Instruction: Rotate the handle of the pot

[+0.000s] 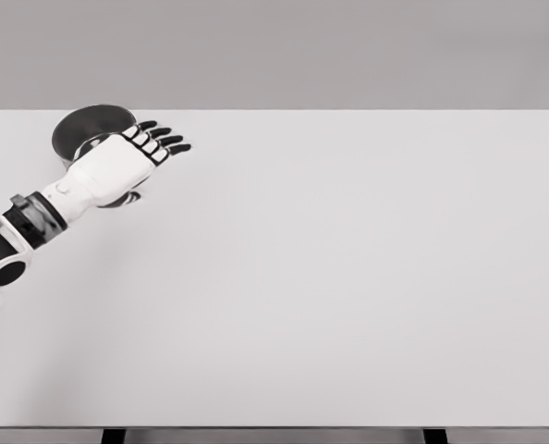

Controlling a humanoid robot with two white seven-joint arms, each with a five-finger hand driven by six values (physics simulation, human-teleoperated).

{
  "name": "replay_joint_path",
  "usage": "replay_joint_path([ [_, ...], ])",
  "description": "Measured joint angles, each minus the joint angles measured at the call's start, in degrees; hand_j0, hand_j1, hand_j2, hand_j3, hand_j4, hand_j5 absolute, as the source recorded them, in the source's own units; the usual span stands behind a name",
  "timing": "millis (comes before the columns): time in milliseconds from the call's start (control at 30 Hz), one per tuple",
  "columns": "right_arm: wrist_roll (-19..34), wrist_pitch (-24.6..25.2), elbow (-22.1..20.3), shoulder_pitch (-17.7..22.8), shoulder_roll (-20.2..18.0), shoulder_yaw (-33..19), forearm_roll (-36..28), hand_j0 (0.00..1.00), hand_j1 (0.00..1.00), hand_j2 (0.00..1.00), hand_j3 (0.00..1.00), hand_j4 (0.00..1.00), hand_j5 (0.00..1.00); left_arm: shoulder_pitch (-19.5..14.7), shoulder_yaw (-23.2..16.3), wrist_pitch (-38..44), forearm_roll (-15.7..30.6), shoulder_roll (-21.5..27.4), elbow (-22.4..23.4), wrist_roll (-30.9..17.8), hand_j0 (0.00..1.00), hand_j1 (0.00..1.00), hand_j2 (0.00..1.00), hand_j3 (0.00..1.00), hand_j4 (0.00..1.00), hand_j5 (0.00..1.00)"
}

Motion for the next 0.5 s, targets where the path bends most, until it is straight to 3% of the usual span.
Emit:
replay_joint_path([
  [500, 0.0, 0.0, 0.0, 0.0, 0.0, 0.0, 0.0, 1.00, 1.00, 1.00, 1.00, 1.00, 1.00, 1.0, 3.4, 0.0, 0.0, 1.1, 2.8, 0.0, 1.00, 1.00, 1.00, 1.00, 1.00, 1.00],
])
